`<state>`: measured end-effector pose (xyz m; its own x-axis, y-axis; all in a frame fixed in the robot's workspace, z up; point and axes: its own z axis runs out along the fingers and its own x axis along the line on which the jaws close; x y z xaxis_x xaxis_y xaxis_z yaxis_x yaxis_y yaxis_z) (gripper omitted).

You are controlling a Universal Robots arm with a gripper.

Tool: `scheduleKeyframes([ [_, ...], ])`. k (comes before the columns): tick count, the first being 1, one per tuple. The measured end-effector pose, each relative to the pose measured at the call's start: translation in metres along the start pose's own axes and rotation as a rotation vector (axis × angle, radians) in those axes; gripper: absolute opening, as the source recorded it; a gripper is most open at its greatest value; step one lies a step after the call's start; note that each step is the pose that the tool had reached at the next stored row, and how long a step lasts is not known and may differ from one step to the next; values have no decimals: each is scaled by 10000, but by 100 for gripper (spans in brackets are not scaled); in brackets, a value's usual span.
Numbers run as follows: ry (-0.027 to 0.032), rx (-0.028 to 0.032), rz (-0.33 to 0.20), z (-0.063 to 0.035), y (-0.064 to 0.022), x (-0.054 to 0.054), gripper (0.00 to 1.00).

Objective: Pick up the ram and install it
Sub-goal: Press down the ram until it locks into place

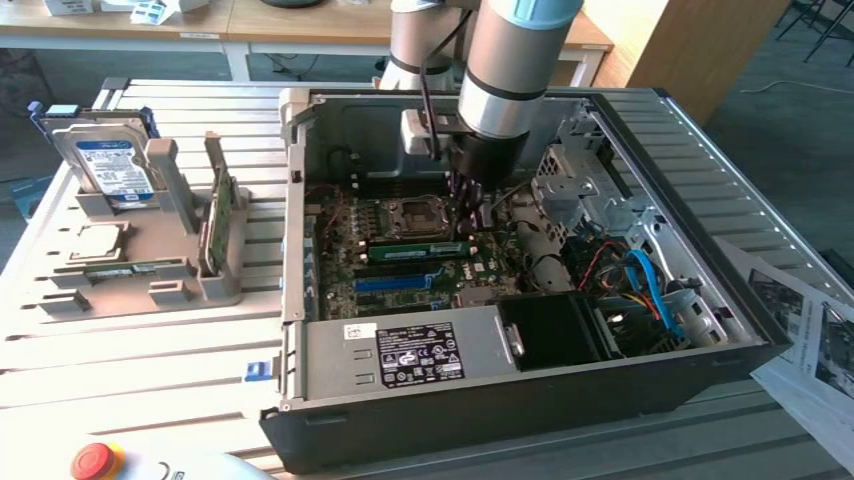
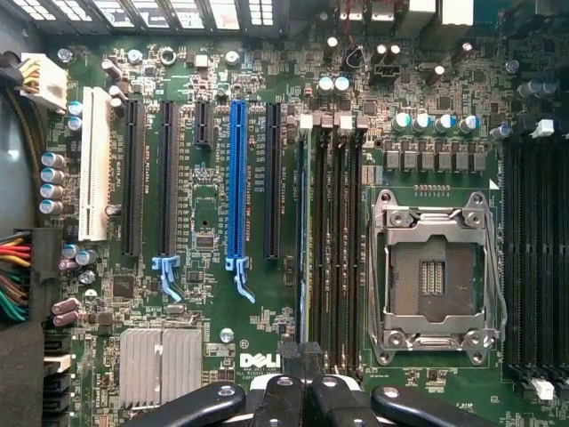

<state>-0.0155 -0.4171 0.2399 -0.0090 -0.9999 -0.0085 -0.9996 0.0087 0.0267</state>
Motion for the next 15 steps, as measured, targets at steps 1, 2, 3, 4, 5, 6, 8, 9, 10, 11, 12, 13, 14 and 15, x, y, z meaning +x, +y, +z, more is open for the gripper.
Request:
scheduleKeyframes([
  [1, 0, 0, 0, 0, 0, 0, 11],
  [2, 0, 0, 0, 0, 0, 0, 11],
  [3, 0, 0, 1, 0, -2, 0, 11],
  [4, 0, 0, 2, 0, -8, 0, 11],
  [5, 0, 0, 1, 0, -20, 0, 11],
  [6, -1, -1, 0, 0, -33, 0, 11],
  [8, -2, -5, 1, -1, -66, 2, 11],
  [9, -1, -8, 0, -1, -82, 3, 11],
  [10, 0, -11, 0, -2, -97, 4, 11],
  [11, -1, -12, 0, -3, -112, 4, 11],
  [12, -1, -13, 0, -3, -126, 4, 11],
  [13, 0, -13, 0, -3, -139, 5, 11],
  [14, 0, -13, 0, -4, -148, 5, 11],
  [15, 0, -13, 0, -4, -153, 5, 11],
])
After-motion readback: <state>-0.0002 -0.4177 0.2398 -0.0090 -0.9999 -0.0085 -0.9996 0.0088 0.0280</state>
